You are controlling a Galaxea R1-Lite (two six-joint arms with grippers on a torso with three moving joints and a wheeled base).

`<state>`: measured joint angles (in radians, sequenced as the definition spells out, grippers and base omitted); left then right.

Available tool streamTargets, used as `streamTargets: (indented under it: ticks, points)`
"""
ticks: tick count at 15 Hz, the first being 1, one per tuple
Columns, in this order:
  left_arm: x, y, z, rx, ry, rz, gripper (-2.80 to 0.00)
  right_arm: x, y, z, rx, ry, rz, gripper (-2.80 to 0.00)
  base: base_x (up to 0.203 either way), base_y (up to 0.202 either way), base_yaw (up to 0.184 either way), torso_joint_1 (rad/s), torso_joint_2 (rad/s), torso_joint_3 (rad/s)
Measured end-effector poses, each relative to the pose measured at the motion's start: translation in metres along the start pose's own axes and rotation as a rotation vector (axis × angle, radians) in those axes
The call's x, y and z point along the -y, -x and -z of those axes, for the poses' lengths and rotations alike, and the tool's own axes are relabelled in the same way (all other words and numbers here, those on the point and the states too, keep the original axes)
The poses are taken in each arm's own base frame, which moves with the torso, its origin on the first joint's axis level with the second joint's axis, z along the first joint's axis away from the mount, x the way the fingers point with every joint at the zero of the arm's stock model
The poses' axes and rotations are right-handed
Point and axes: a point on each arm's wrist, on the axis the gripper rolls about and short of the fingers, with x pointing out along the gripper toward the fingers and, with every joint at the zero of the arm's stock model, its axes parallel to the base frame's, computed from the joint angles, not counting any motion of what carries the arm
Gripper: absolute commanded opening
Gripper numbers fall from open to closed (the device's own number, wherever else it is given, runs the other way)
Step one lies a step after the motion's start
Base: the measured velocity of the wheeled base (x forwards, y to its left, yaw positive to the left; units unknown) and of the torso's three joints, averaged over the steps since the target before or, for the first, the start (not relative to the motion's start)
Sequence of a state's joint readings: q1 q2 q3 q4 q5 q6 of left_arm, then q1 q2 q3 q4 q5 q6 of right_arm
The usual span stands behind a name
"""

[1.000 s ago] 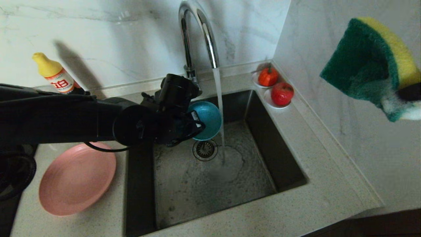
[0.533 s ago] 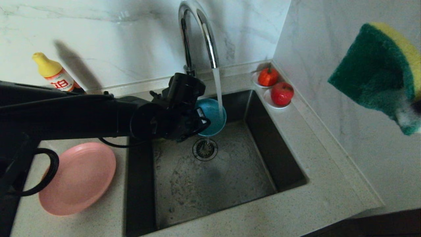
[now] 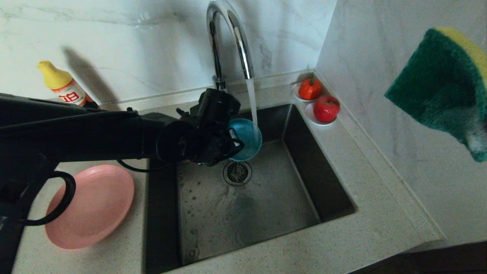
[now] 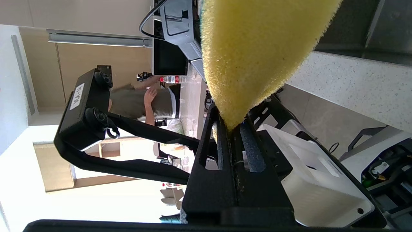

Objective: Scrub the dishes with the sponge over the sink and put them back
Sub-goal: Rinse the bowl

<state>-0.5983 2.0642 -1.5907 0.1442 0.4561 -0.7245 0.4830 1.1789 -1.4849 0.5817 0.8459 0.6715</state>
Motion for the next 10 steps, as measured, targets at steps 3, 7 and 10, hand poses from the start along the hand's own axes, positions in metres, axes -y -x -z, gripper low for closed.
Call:
streamTargets:
  ticks: [3,7,10]
  points:
    - [-0.012,0.009,0.0,-0.012,-0.023,-0.038,-2.8,0.001,0.0,0.002,-0.001,-0.003,0.002,-2.8,0.0,0.0,0.0,0.0,0.0,0.0]
    - [-0.028,0.032,-0.007,0.026,-0.088,-0.087,-2.8,0.004,0.0,0.005,-0.002,-0.003,0.001,-2.8,0.0,0.0,0.0,0.0,0.0,0.0]
    - [-0.036,0.05,-0.012,0.065,-0.146,-0.123,-2.8,0.004,0.001,0.007,0.005,0.002,0.0,-2.8,0.0,0.0,0.0,0.0,0.0,0.0]
